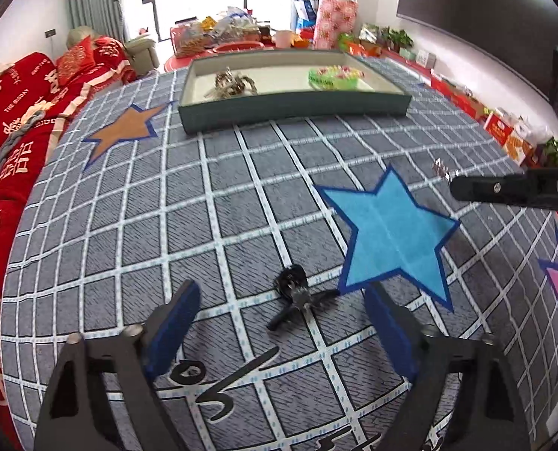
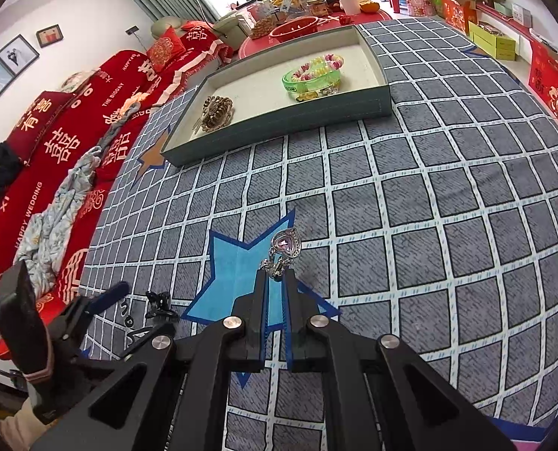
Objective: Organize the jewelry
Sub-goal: 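Carry the black claw clip and silver heart charm over the tray with both tools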
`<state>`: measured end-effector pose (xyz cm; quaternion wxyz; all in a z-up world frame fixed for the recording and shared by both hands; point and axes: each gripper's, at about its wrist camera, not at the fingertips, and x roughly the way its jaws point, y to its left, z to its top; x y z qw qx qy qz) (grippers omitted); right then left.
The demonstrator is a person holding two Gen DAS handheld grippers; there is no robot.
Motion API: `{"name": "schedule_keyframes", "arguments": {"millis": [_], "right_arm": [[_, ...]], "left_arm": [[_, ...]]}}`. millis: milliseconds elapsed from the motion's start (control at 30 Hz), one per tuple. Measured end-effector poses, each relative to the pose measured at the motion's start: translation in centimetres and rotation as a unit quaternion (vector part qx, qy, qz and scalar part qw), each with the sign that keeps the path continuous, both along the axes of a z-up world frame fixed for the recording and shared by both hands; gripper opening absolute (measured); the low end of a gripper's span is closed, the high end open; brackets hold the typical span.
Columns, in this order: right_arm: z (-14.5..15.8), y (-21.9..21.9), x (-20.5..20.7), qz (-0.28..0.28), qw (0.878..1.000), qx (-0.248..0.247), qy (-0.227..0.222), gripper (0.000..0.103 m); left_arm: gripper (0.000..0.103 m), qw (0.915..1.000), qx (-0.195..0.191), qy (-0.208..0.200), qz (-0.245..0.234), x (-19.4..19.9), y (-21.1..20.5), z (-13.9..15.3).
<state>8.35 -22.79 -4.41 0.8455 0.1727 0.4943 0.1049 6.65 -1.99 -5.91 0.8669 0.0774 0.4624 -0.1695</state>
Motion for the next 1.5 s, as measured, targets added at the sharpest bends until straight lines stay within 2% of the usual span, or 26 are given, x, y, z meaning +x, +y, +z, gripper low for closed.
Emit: {"name": "schedule_keyframes", "arguments": {"millis": [33,133,167,200,500,800,1167,1500], "right_arm": [[0.0,0.0,-0.1,0.0,1.0,0.001,0.0,0.007],[0.2,0.1,-0.2,0.001,1.0,0.003,-0.002,0.007],[0.2,0.2,-0.3,0.001,1.0,0.003,-0.003,0.007],[0.2,0.2,-0.1,0.001,1.0,0.003,-0.003,0.007],[0.2,0.5,-0.1,0.001,1.0,0.005,-0.006,0.007],[1.4,0.6,0.7,0.003,1.0,0.004,-0.018,0.007],[5.0,-0.1,4.0,0.002,0.999,-0.007,-0.048,0.007],[9.4,-0.5,9.5,0.007,0.997,-0.036,-0.075,0.007]], "left_arm": [[0.095,1.0,0.001,0.004,0.001,0.0,-0.1,-0.3],[0.072,0.9999,0.001,-0.007,-0.008,-0.4,-0.2,-0.4],[0.057,0.9999,0.001,-0.01,-0.012,-0.6,-0.3,-0.4],[0.05,0.9998,0.001,-0.012,-0.016,-0.7,-0.4,-0.4],[0.05,0.9995,-0.026,-0.005,-0.016,-0.6,0.0,0.5],[0.05,0.9988,-0.044,-0.022,-0.007,0.7,0.3,3.0],[0.05,0.9967,-0.054,-0.06,0.012,5.1,0.7,7.1],[0.05,0.9936,-0.041,-0.103,0.02,10.2,-0.2,11.0]]}}
